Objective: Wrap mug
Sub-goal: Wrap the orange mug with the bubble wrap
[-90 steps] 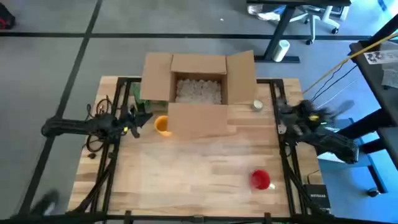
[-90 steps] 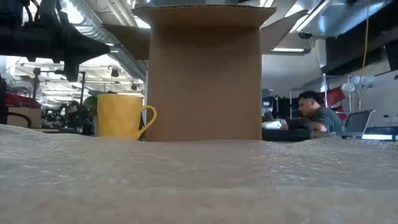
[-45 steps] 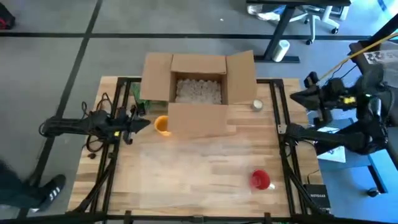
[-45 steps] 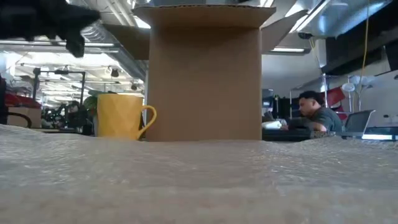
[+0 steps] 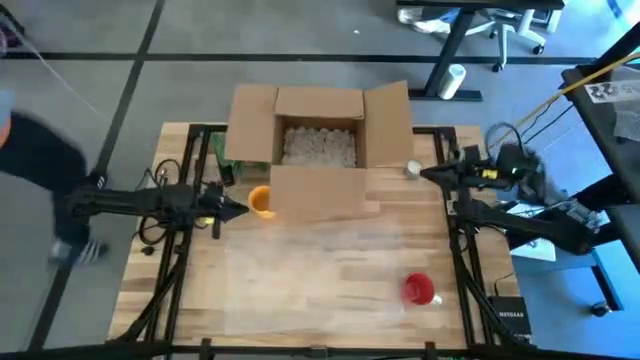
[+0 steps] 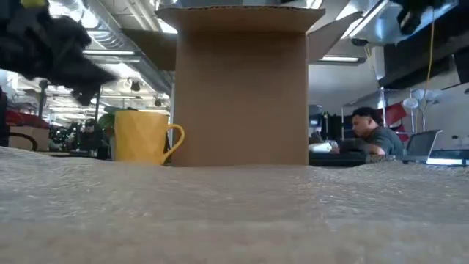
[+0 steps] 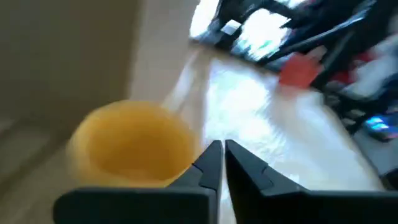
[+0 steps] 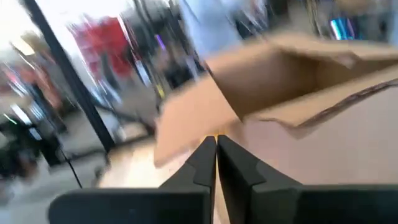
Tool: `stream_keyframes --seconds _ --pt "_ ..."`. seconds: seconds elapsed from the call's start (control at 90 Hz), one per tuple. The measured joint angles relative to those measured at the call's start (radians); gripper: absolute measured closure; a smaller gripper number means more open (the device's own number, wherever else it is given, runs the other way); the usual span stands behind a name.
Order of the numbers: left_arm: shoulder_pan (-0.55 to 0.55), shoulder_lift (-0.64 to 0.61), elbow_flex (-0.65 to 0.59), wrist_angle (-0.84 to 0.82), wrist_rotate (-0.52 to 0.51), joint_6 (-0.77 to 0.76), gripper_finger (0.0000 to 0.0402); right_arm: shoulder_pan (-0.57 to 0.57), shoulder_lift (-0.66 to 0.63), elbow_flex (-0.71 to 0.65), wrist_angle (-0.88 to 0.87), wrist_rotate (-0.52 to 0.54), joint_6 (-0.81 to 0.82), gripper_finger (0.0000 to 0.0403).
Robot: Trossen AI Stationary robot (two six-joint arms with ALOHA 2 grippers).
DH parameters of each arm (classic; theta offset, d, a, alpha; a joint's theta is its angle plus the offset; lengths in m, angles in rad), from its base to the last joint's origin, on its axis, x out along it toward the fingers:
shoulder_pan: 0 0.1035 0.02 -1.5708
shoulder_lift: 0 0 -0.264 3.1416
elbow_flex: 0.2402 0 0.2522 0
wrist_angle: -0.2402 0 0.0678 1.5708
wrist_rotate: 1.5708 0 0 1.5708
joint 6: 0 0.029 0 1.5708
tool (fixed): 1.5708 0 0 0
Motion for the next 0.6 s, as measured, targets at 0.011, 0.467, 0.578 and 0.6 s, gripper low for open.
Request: stream_keyframes --seconds 0.011,0.467,0.578,0.6 --pt "-0.002 -0.001 0.0 0.008 -0.004 0.008 0.0401 0.0 -0.017 -0.031 0.031 0.003 0.004 0.04" --pt "-0.021 -0.004 0.001 0.009 -0.047 0.143 0.0402 0.0 -0.152 -0.427 0.373 -0.006 0.033 0.04" --pt "-0.022 -0.001 0.001 -0.003 -0.042 0.125 0.0402 0.0 -0.154 -0.427 0.349 0.048 0.048 0.04" --pt "-0.022 0.002 0.001 -0.002 -0.042 0.12 0.0402 -0.001 -0.154 -0.427 0.344 0.065 0.064 0.04"
